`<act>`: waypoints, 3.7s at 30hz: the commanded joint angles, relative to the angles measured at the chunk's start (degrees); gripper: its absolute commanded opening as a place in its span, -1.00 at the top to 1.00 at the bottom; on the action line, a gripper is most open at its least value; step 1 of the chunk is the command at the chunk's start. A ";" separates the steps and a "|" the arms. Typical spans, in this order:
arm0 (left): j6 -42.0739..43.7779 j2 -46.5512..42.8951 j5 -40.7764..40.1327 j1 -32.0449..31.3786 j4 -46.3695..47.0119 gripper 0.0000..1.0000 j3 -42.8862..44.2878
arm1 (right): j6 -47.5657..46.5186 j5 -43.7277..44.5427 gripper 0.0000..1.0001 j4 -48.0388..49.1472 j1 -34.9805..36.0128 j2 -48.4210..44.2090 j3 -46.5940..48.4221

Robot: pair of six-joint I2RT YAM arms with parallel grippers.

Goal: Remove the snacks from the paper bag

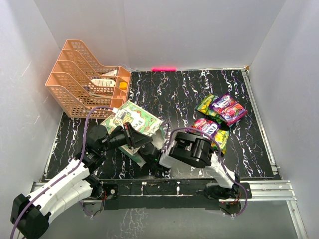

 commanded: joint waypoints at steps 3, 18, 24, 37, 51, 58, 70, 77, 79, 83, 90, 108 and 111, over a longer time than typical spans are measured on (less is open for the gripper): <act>-0.38 0.17 2.22 -0.14 1.79 1.00 2.32 | 1.50 0.00 -0.18 -0.36 -1.78 4.15 6.71; 0.27 -1.86 -1.15 -0.14 -1.89 1.00 2.32 | -0.77 -1.59 0.34 0.30 -4.04 7.52 13.27; 3.37 -6.66 -9.31 -0.14 -9.47 1.00 2.33 | -2.04 -2.88 0.80 3.33 -3.88 2.24 5.22; 9.23 -15.04 -22.00 -0.06 -19.56 1.00 1.80 | -6.69 4.90 0.85 8.55 1.37 -10.49 -12.01; 13.17 -21.96 -18.60 -0.07 -19.02 1.00 -2.24 | -8.00 10.86 0.83 9.33 2.63 -11.72 -14.12; 12.96 -17.92 -12.03 -0.05 -13.05 1.00 -2.92 | -3.04 10.85 0.26 0.63 2.63 -7.00 -4.24; 13.03 -14.35 -7.93 -0.13 -9.51 1.00 -0.93 | 6.69 10.99 0.06 -5.39 1.02 -1.76 0.72; 12.22 -13.68 -6.02 -0.10 -8.25 1.00 -0.32 | 9.58 9.65 -0.08 -6.50 -0.38 0.76 3.46; 12.11 -13.00 -5.06 -0.13 -8.15 1.00 0.14 | 11.00 9.18 -0.09 -7.21 -0.63 1.74 4.99; 11.65 -10.71 -3.51 -0.15 -8.01 1.00 1.38 | 12.76 8.13 -0.10 -9.80 -1.05 3.58 9.26; 11.17 -6.63 -1.28 -0.14 -8.52 1.00 3.61 | 13.23 5.72 -0.11 -11.74 -1.89 7.40 16.10; 9.77 -8.88 -5.91 -0.11 -12.40 1.00 3.28 | 7.81 4.77 0.70 -5.44 -3.88 9.61 19.15; 11.36 -11.88 -10.28 -0.14 -17.95 1.00 3.35 | 5.09 4.85 0.85 -2.52 -3.87 7.62 16.35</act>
